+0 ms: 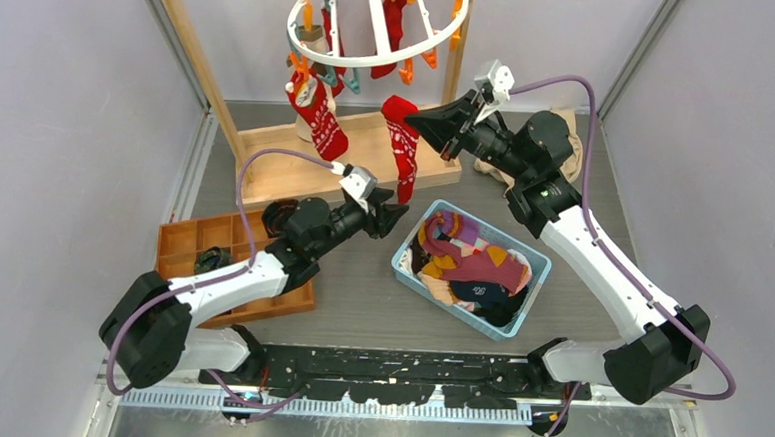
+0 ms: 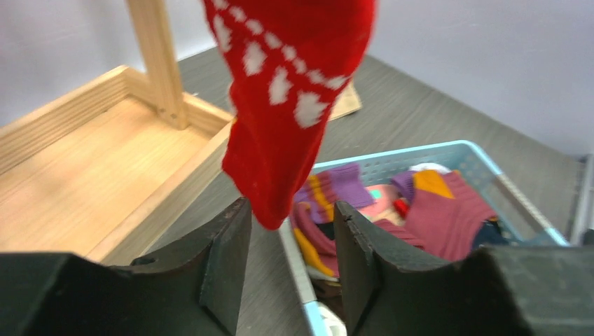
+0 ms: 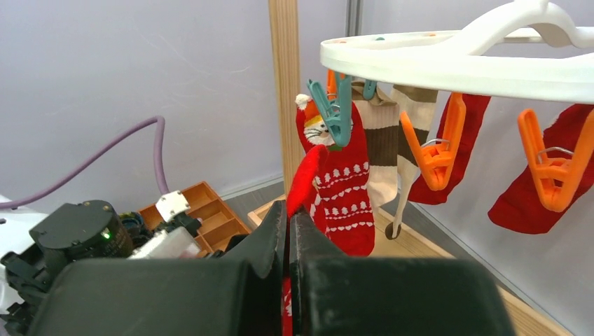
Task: Clip the socks to the hanger
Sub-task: Pick up the sock from the bin.
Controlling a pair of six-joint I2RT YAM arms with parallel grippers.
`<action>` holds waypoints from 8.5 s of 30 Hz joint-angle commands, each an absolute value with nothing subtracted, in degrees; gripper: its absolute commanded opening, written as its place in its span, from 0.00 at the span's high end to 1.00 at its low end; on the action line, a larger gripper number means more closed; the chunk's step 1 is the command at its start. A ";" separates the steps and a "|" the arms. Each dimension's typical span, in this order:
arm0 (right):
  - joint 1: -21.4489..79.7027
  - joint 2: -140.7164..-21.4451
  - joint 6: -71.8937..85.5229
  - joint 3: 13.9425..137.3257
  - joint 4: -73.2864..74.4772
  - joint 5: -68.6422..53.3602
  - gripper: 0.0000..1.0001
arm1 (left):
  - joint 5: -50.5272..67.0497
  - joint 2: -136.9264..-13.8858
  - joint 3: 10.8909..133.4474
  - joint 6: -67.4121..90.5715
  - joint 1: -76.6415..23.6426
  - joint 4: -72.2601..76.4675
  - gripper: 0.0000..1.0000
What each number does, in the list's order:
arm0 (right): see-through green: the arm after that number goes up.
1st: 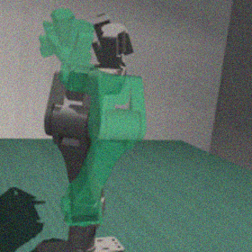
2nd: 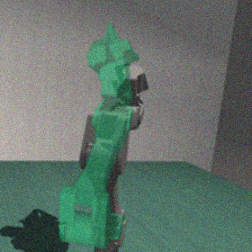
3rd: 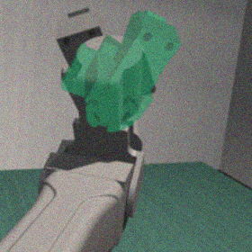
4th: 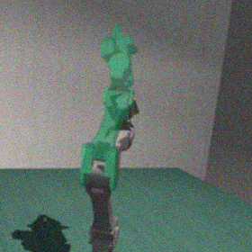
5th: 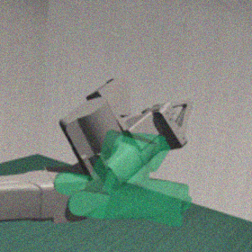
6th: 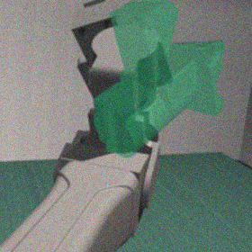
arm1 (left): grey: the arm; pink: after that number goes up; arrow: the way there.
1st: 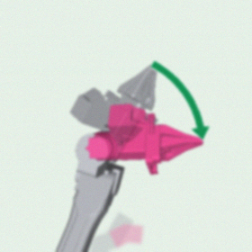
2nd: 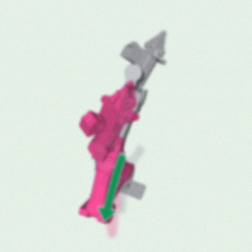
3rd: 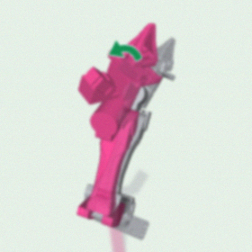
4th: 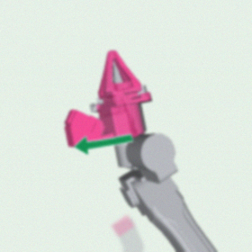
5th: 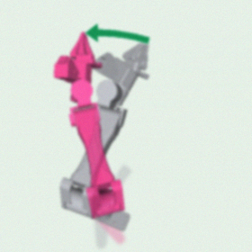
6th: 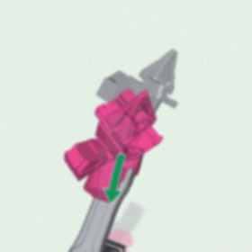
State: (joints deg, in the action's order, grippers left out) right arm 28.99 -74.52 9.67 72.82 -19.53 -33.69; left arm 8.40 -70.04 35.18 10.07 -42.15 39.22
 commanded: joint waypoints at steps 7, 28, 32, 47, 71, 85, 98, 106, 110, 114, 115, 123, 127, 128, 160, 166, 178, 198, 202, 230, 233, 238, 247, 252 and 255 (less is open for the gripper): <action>29.18 -72.44 9.94 72.36 -20.83 -30.60 0.99 | -0.52 -73.43 40.29 4.84 -42.28 40.99 0.50; 29.11 -71.47 6.68 69.48 -19.00 -30.32 0.99 | 11.93 -72.33 40.73 9.17 -42.19 39.44 1.00; 29.16 -72.24 3.63 69.25 -16.55 -29.11 0.90 | 17.61 -67.14 40.78 13.21 -41.27 32.28 1.00; 26.66 -72.90 -6.97 68.58 -9.09 -41.36 0.14 | 37.96 -62.31 39.33 59.34 -21.13 29.09 1.00; 30.51 -72.19 -35.58 59.61 -5.34 -49.03 0.02 | 40.69 -80.65 43.09 106.42 -18.39 56.35 1.00; 35.03 -74.23 -33.49 54.96 -19.77 -39.52 0.21 | 39.75 -81.34 43.51 108.34 -18.46 58.71 1.00; 38.18 -76.87 -32.01 55.46 -26.98 -32.07 0.70 | 38.36 -81.65 42.05 109.59 -18.80 61.87 1.00; 38.02 -74.04 -31.51 57.39 -21.07 -31.21 0.98 | 37.67 -82.21 40.36 109.47 -18.57 63.55 0.98; 36.52 -72.35 -31.69 60.71 -11.45 -37.21 0.99 | 39.60 -82.70 39.56 108.69 -17.13 66.51 0.82; 33.62 -72.84 -30.35 65.55 1.78 -44.15 0.99 | 42.93 -79.71 36.74 104.26 -13.98 67.10 0.67; 32.66 -73.09 -30.11 66.85 4.72 -45.78 0.99 | 43.74 -78.18 35.88 102.55 -13.23 66.34 0.64; 28.79 -77.50 -32.06 75.69 22.81 -56.88 0.98 | 52.03 -59.54 33.08 69.09 -11.78 49.11 0.52; 28.75 -79.37 -32.89 77.52 25.70 -58.82 0.98 | 52.27 -48.05 35.90 37.74 -13.10 25.27 0.38; 28.81 -79.75 -33.02 77.95 26.05 -59.21 0.97 | 52.48 -46.07 36.80 30.01 -13.82 20.18 0.37; 31.80 -83.89 -36.45 82.41 30.72 -64.07 0.95 | 43.64 -59.99 47.86 -5.99 -27.94 11.43 0.52; 31.80 -83.58 -36.56 82.07 30.84 -64.18 0.94 | 43.89 -61.34 48.23 -4.73 -29.10 12.94 0.59; 27.73 -80.84 -26.48 79.50 21.08 -65.45 0.52 | 41.25 -57.30 38.27 11.51 -28.33 29.31 1.00; 30.42 -76.87 -32.17 70.81 5.57 -68.09 0.22 | 39.94 -55.63 30.15 30.00 -26.19 55.23 1.00; 30.70 -76.65 -24.42 69.13 -5.69 -67.77 0.26 | 40.27 -56.27 30.16 30.40 -26.19 55.80 1.00; 31.64 -75.35 -18.71 68.79 -10.82 -65.38 0.96 | 41.97 -53.51 31.00 26.94 -25.35 47.92 0.87; 31.78 -75.17 -19.62 68.77 -10.41 -64.17 0.99 | 40.83 -49.06 31.23 24.37 -24.90 40.60 0.65; 32.05 -75.14 -22.14 68.73 -9.36 -62.77 0.99 | 37.80 -43.47 31.80 20.80 -24.79 33.59 0.48; 33.16 -75.40 -24.32 68.79 -8.49 -62.48 0.99 | 37.51 -48.21 35.12 21.86 -24.79 38.02 0.51; 33.70 -75.25 -25.57 68.82 -7.50 -62.32 0.99 | 37.45 -50.95 37.29 22.01 -24.79 38.86 0.57; 33.77 -75.17 -26.04 68.82 -7.07 -62.14 0.99 | 37.26 -51.49 37.70 22.05 -24.79 38.89 0.59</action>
State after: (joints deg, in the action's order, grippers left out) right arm 33.36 -77.58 -24.27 68.53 -7.11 -62.74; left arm 37.98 -51.33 34.63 22.24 -25.08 35.70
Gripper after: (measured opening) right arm 0.130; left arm 0.416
